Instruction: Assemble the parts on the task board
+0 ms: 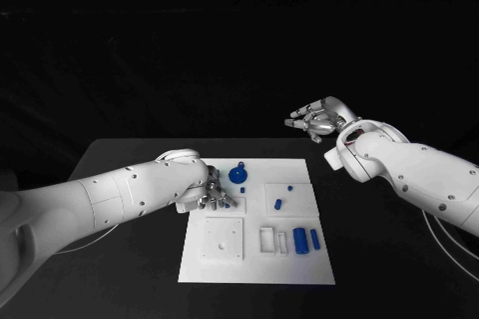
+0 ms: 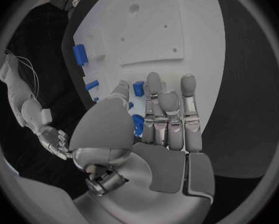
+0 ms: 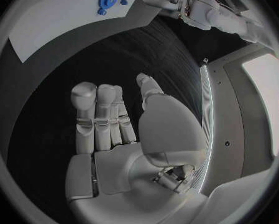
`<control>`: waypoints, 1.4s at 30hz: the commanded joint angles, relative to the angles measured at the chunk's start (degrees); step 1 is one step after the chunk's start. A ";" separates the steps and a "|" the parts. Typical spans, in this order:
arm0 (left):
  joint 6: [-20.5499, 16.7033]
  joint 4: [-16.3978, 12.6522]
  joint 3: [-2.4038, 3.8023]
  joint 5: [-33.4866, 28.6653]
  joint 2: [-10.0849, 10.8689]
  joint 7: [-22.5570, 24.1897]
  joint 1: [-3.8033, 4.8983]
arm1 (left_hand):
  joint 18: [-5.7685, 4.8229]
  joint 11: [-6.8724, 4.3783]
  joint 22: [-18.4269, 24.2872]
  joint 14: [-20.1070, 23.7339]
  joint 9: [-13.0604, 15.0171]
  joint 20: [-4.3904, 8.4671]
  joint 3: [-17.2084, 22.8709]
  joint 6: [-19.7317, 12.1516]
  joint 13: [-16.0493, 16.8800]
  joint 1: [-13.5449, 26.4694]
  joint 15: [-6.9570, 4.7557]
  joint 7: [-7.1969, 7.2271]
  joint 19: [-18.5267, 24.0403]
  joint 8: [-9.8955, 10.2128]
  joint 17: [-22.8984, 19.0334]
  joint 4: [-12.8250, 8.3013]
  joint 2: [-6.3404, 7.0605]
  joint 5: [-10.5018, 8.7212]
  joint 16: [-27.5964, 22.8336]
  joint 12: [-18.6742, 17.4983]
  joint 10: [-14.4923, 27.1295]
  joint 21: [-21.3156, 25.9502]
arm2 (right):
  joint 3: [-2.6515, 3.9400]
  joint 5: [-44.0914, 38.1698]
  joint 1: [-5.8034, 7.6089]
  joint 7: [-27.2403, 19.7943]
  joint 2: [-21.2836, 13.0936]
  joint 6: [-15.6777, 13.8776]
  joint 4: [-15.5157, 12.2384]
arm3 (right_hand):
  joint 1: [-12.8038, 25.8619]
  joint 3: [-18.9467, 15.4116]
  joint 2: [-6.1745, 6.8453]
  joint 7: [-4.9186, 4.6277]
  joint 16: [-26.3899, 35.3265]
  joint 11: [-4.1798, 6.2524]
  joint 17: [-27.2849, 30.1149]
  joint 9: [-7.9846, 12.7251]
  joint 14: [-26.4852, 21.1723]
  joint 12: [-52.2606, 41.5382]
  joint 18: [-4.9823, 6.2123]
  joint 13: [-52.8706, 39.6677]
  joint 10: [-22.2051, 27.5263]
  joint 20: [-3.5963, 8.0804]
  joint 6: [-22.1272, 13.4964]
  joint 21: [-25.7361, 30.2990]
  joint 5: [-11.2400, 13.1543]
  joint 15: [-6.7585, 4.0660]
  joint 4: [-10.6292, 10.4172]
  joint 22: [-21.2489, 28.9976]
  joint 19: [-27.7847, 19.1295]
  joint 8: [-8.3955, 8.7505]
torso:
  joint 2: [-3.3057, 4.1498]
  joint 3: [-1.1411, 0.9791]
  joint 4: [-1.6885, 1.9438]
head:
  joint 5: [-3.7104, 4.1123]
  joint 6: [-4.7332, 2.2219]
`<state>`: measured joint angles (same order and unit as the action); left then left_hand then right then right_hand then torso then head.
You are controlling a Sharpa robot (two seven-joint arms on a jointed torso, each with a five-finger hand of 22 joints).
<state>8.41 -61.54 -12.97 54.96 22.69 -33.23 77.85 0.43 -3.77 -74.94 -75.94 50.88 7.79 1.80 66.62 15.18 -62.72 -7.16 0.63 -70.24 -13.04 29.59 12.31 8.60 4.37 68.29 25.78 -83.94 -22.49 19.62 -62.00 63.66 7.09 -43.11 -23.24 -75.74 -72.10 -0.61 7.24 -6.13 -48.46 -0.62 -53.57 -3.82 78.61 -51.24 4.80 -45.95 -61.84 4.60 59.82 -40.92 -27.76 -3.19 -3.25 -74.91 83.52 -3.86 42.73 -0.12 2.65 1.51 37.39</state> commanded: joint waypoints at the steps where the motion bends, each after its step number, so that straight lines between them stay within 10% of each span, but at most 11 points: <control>1: -0.51 -0.10 0.02 -0.02 0.03 0.27 -0.02 | -0.43 0.17 -1.03 0.13 0.01 0.03 -0.09 -0.24 0.08 -0.06 0.25 -0.12 -0.25 -0.21 -0.10 0.39 0.55 -0.32 0.04 -0.16 -2.00 0.26 | 0.03 -0.11 0.00 -0.63 0.08 0.56 0.05 | 0.08 -0.07 -0.04 0.00 0.20 0.06 0.05 0.06 -0.18 0.02 0.53 0.06 -0.06 -0.14 -0.17 0.20 -0.20 -0.20 -0.21 -4.79 0.30 0.25 | 0.02 0.00 0.02 | 0.00 0.00; 14: -1.60 -1.61 0.50 -2.62 1.95 0.91 0.08 | -0.43 0.11 -1.06 0.17 -0.07 0.08 -1.56 -0.13 0.16 0.78 0.21 -0.04 -0.31 -0.37 -0.20 3.86 2.51 -1.34 0.22 -0.37 -2.13 0.42 | 0.03 0.05 -0.06 -0.69 0.14 0.52 0.37 | -0.06 -0.37 -0.01 -0.01 0.28 0.07 0.15 0.06 -0.14 -0.01 0.56 0.22 -0.02 -0.13 -0.18 0.65 -0.43 -0.20 -0.67 -4.74 0.38 0.25 | -0.05 0.02 0.04 | -0.02 -0.25; 21: 0.48 -2.57 3.05 -7.13 3.80 2.93 1.52 | -0.43 1.04 -0.61 2.25 -0.82 -0.62 -0.36 -2.93 -0.35 -0.80 1.06 -1.14 1.20 0.86 -1.16 -0.59 -2.33 3.59 -1.63 -1.78 0.38 1.72 | 0.03 0.13 -0.08 -0.61 -0.01 0.62 0.56 | -0.16 -0.32 -0.13 -0.01 0.30 0.08 0.17 0.06 -0.13 -0.04 0.55 0.26 -0.04 -0.13 -0.19 0.70 -0.49 -0.21 -0.77 -4.75 0.42 0.25 | 0.03 0.01 0.03 | -0.14 -0.98; 23: 1.52 -1.60 3.54 -8.33 4.12 4.08 2.75 | -0.43 1.63 0.47 2.20 -8.83 -1.21 -3.16 -5.46 -3.05 -0.06 1.85 -2.24 0.87 0.91 -4.00 -5.63 -5.37 4.14 -3.44 -3.02 1.02 4.56 | 0.03 0.22 -0.09 -0.51 -0.03 0.67 0.63 | -0.30 -0.22 -0.19 -0.01 0.31 0.09 0.19 0.06 -0.11 -0.03 0.54 0.29 -0.04 -0.12 -0.18 0.69 -0.52 -0.22 -0.75 -4.77 0.44 0.26 | 0.11 0.01 -0.01 | -0.13 -1.18; 26: 2.34 0.14 3.78 -9.06 4.12 5.13 3.81 | -0.42 1.71 0.25 2.22 -12.95 -1.22 -2.90 -6.72 -3.51 -1.96 1.71 -2.81 0.61 2.13 -4.29 -7.48 -8.24 11.25 -3.20 -3.00 1.03 4.96 | 0.03 0.42 -0.09 -0.37 -0.01 0.61 0.61 | -0.33 0.00 -0.44 -0.03 0.32 0.10 0.20 0.08 -0.10 0.00 0.54 0.33 -0.01 -0.11 -0.24 0.79 -0.60 -0.23 -0.83 -4.75 0.44 0.28 | 0.20 -0.10 -0.11 | -0.30 -1.43; 29: 3.26 2.48 3.92 -10.03 3.87 5.95 4.50 | -0.35 1.88 0.31 2.01 -20.32 -1.37 -4.47 -6.59 -5.11 -3.22 1.89 -3.04 0.17 1.97 -5.72 -9.90 -11.78 12.35 -4.39 -4.22 0.84 6.43 | 0.03 0.61 -0.09 -0.27 0.00 0.62 0.50 | -0.38 0.21 -0.46 -0.04 0.38 0.10 0.25 0.07 -0.12 0.07 0.56 0.42 0.01 -0.11 -0.30 1.01 -0.63 -0.23 -0.85 -4.70 0.42 0.26 | 0.33 -0.17 -0.18 | -0.31 -1.76; 36: 4.46 7.78 4.04 -10.74 2.52 6.64 5.29 | -0.40 1.62 -0.84 1.88 -25.99 -1.32 -6.27 -7.21 -5.89 -3.42 1.82 -2.77 -0.92 -2.51 -6.32 -11.31 -12.85 15.00 -3.90 -4.16 0.54 8.38 | 0.03 0.76 -0.09 -0.16 0.02 0.57 0.24 | -0.38 0.70 -0.34 -0.06 0.41 0.12 0.31 0.08 -0.08 0.24 0.54 0.74 -0.10 -0.09 -0.36 1.17 -0.65 -0.24 -0.84 -4.71 0.50 0.26 | 0.55 -0.04 -0.14 | -0.30 -2.02; 42: 3.91 13.05 4.04 -7.75 0.14 7.66 5.59 | -0.43 1.37 -1.02 1.52 -24.84 -1.10 -6.89 -7.60 -5.78 -2.76 1.59 -2.35 -1.47 -5.33 -6.26 -10.55 -12.10 15.00 -3.35 -3.67 0.09 8.44 | 0.03 0.77 -0.09 -0.06 0.02 0.22 -0.12 | -0.28 0.84 -0.37 -0.06 0.45 0.12 0.34 0.08 -0.11 0.31 0.55 0.87 -0.08 -0.09 -0.39 1.42 -0.91 -0.24 -0.92 -4.68 0.48 0.27 | 1.08 -0.15 -0.19 | -0.46 -2.63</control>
<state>11.32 -49.19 -8.98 46.01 23.28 -27.63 83.33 0.43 -2.44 -74.94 -74.13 26.01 6.77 -4.91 59.11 9.38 -65.85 -5.54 -1.89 -71.27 -18.18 23.32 1.78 -3.58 19.29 64.75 21.97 -83.45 -14.28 19.63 -61.40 63.60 7.16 -43.11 -23.24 -75.66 -72.34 -0.08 7.01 -6.13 -48.20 -0.62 -53.32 -3.82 78.61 -51.24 4.79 -45.13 -61.84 4.60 59.82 -39.84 -28.48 -3.19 -4.22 -74.90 83.52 -3.86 43.48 -0.20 2.49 1.15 34.97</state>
